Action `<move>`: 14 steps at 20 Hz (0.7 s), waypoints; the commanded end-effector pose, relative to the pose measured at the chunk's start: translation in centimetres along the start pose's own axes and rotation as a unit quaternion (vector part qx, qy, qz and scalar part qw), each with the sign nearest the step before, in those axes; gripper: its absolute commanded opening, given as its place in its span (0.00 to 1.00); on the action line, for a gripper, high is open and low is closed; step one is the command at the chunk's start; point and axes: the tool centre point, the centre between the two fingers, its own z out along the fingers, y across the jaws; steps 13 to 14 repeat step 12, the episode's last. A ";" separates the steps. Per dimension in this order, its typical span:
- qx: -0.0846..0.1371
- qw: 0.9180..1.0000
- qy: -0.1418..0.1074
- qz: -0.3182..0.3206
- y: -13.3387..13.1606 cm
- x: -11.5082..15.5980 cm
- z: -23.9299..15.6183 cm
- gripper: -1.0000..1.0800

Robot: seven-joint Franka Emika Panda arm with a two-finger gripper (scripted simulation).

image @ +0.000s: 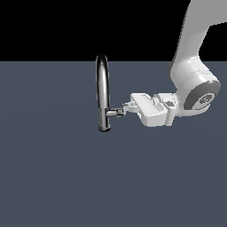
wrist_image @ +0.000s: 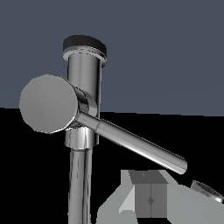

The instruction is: Turn on the faucet by rotating a designated handle.

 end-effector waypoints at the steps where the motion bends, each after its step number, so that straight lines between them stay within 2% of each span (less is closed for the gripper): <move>1: -0.001 1.000 -0.001 0.002 0.3 1.1 0.1 0.00; 11: -0.007 1.000 -0.006 0.011 1.9 7.1 0.8 0.00; 14: -0.007 1.000 -0.006 0.011 1.9 7.1 0.8 0.00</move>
